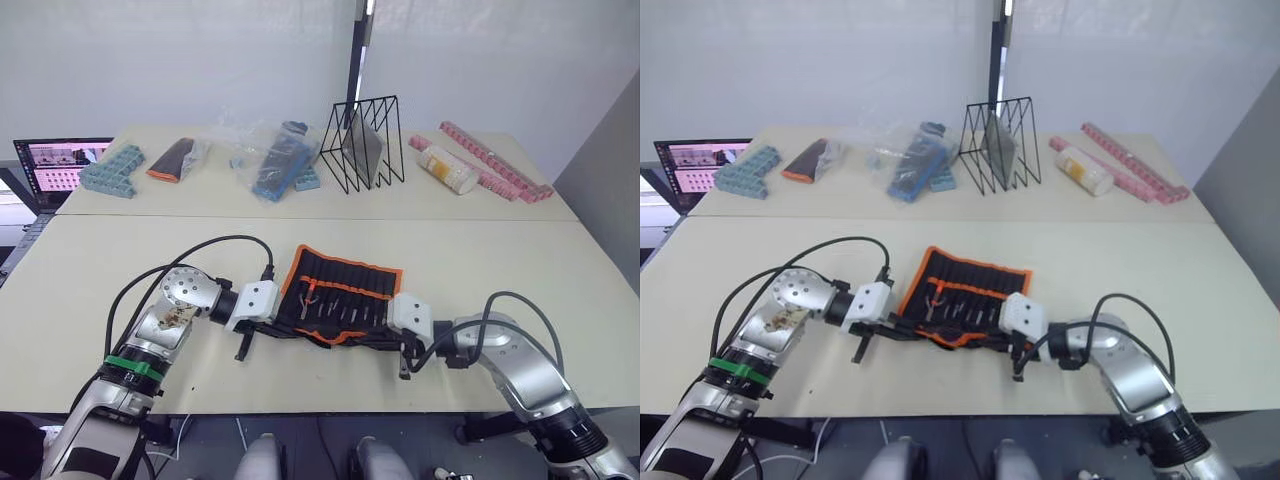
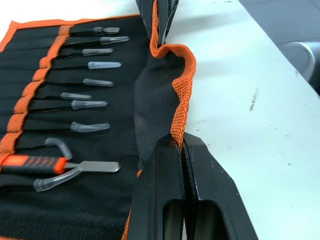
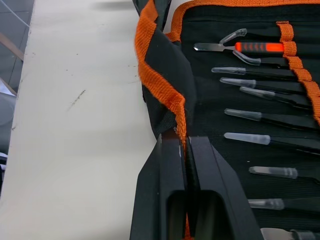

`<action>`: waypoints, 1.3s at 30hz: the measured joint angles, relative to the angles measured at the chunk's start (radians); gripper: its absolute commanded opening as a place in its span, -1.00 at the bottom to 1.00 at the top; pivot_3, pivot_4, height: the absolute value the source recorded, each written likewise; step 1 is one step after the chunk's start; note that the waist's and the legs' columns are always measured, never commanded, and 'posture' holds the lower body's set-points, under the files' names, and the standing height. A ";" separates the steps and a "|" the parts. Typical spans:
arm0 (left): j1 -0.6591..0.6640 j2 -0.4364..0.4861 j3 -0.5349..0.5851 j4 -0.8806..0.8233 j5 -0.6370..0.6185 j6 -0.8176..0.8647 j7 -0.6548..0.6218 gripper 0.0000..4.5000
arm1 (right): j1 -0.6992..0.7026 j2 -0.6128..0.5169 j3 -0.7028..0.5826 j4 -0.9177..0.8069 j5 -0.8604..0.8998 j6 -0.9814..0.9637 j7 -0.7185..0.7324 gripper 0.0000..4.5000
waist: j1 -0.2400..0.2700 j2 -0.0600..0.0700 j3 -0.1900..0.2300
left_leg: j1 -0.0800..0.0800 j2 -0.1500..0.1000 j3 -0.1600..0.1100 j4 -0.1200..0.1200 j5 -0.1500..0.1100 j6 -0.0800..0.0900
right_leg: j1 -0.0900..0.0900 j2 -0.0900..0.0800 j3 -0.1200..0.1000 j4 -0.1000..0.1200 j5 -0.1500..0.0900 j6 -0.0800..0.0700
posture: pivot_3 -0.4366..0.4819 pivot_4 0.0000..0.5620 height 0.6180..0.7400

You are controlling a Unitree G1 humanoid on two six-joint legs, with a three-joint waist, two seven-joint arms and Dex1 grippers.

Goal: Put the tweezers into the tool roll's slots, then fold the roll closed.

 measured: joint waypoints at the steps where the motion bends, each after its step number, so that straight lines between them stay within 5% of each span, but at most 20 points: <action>1: -0.014 -0.003 0.000 0.008 0.003 0.023 0.016 -0.99 | -0.013 0.000 -0.005 0.019 -0.002 -0.008 -0.001 -1.00 | 0.001 0.000 0.000 | 0.000 0.000 0.000 0.000 0.000 0.000 | 0.000 0.000 0.000 0.000 0.000 0.000 | -0.05 -0.47 0.10; 22: -0.101 -0.114 -0.012 0.118 0.143 0.126 0.295 -0.99 | -0.122 0.077 -0.024 0.315 -0.135 -0.234 -0.134 -1.00 | 0.002 0.000 0.000 | 0.000 -0.001 0.000 0.001 0.000 0.000 | -0.001 -0.001 0.001 0.002 0.000 0.000 | -0.05 -0.47 0.10; 24: -0.100 -0.121 -0.011 0.117 0.142 0.132 0.306 -0.72 | -0.117 0.093 -0.034 0.324 -0.138 -0.234 -0.162 -1.00 | 0.003 0.000 0.000 | 0.000 -0.001 0.000 0.001 0.000 0.000 | 0.000 -0.001 0.001 0.003 0.000 0.000 | -0.05 -0.47 0.10; 36: -0.095 -0.155 0.106 0.037 0.064 0.199 0.409 1.00 | -0.118 0.150 -0.181 0.349 -0.034 -0.212 -0.211 0.76 | 0.006 0.000 0.000 | -0.001 -0.002 0.000 0.001 0.000 0.000 | -0.001 -0.002 0.001 0.003 0.000 0.000 | -0.05 -0.47 0.10; 39: -0.102 -0.186 0.151 -0.040 0.013 0.219 0.442 1.00 | -0.130 0.183 -0.255 0.339 0.048 -0.167 -0.221 0.88 | 0.008 0.000 0.000 | -0.001 -0.002 0.000 0.001 0.000 0.000 | 0.000 -0.002 0.001 0.003 0.000 0.000 | -0.05 -0.47 0.10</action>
